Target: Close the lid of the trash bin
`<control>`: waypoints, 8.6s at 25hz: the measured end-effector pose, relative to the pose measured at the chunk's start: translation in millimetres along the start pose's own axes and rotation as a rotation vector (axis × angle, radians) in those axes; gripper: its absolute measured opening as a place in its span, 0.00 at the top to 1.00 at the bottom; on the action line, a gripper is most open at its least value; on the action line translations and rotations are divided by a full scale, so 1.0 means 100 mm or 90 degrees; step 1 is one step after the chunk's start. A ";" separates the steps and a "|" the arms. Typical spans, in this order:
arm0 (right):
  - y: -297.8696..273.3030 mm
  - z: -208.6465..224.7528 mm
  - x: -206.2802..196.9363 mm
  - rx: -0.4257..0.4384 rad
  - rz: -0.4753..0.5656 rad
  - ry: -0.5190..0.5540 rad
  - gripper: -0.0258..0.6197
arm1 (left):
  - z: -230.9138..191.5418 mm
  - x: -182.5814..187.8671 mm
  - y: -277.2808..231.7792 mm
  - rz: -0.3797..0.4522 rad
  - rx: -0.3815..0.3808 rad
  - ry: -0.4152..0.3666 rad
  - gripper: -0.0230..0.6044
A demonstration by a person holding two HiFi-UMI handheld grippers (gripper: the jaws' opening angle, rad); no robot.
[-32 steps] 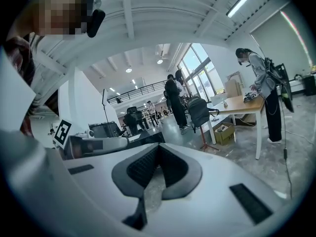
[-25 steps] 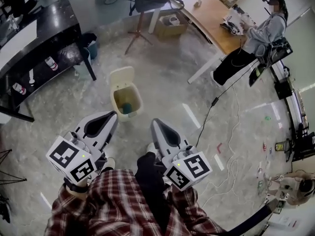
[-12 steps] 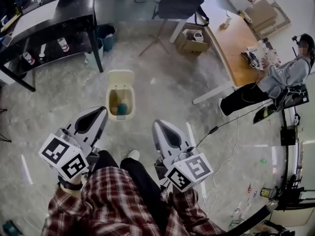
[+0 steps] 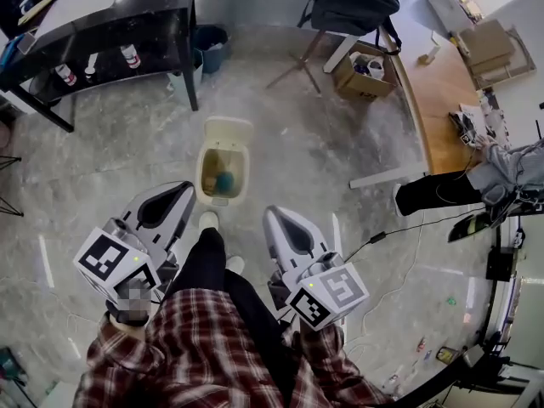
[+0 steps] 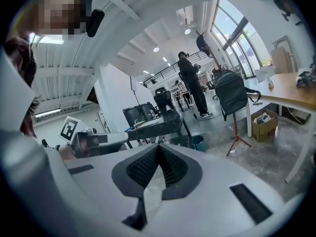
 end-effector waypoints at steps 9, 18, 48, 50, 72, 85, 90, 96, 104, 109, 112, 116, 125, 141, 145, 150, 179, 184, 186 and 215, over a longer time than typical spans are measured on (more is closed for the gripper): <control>-0.86 0.32 0.40 -0.019 0.000 0.016 0.94 | -0.66 0.48 -0.62 0.001 -0.035 -0.013 0.95; -1.32 0.58 0.17 -0.048 -0.062 -0.031 0.94 | -1.23 0.41 -1.21 -0.071 -0.053 -0.022 0.95; -2.47 2.32 -1.49 0.001 -0.207 -0.091 0.94 | -2.50 -1.40 -2.96 -0.229 -0.005 -0.049 0.95; -2.47 2.34 -1.56 0.003 -0.212 -0.098 0.94 | -2.53 -1.45 -3.03 -0.246 -0.024 -0.062 0.95; -2.25 2.38 -1.91 0.009 -0.234 -0.164 0.94 | -2.89 -1.67 -3.59 -0.463 -0.195 -0.130 0.86; -2.24 2.42 -1.86 0.007 -0.221 -0.168 0.94 | -2.82 -1.94 -3.52 -0.513 -0.242 -0.110 0.86; -2.25 2.41 -1.77 0.004 -0.216 -0.164 0.94 | -2.66 -2.12 -3.28 -0.533 -0.279 -0.113 0.86; -2.25 2.47 -1.77 -0.006 -0.203 -0.167 0.94 | -2.46 -2.48 -2.92 -0.506 -0.279 -0.103 0.86; -2.23 2.40 -2.02 -0.003 -0.230 -0.171 0.94 | -2.31 -3.39 -2.49 -0.566 -0.235 -0.070 0.89; -2.23 2.39 -2.19 0.000 -0.244 -0.178 0.94 | -2.36 -3.78 -2.41 -0.569 -0.178 -0.033 0.92; -2.22 2.40 -2.30 0.001 -0.254 -0.187 0.94 | -2.34 -3.98 -2.41 -0.570 -0.148 -0.034 0.92; -2.22 2.41 -2.49 0.006 -0.273 -0.194 0.94 | -2.33 -4.26 -2.45 -0.582 -0.120 -0.023 0.92; -2.22 2.50 -2.78 0.012 -0.298 -0.199 0.94 | -2.41 -4.69 -2.54 -0.611 -0.077 -0.008 0.92; -2.29 2.48 -2.94 0.023 -0.317 -0.207 0.94 | -2.43 -4.87 -2.52 -0.630 -0.071 -0.025 0.95; -2.27 2.47 -2.94 0.023 -0.319 -0.206 0.94 | -2.43 -4.90 -2.53 -0.653 -0.076 -0.042 0.95; -2.25 2.48 -2.93 0.018 -0.320 -0.201 0.94 | -2.48 -4.90 -2.53 -0.647 -0.060 -0.033 0.94; -1.51 0.96 0.73 0.104 -0.087 0.061 0.94 | -0.58 0.27 -1.91 -0.065 -0.043 -0.140 0.94; -1.22 0.64 1.14 0.128 -0.030 0.143 0.94 | -0.12 0.68 -1.57 0.019 -0.050 -0.154 0.94; -1.13 0.55 1.21 0.129 -0.014 0.152 0.94 | -0.02 0.74 -1.43 0.035 -0.048 -0.162 0.94; -1.09 0.35 1.29 0.139 0.022 0.150 0.94 | 0.11 0.96 -1.10 0.093 -0.077 -0.132 0.94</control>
Point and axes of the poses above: the fingertips, and each gripper's own axes: y backward along the fingers, z to its right, x out of its top, the point moved 5 cm from there along y, backward along the fingers, and after that the axes turned 4 degrees about x, right-handed, at the moved point
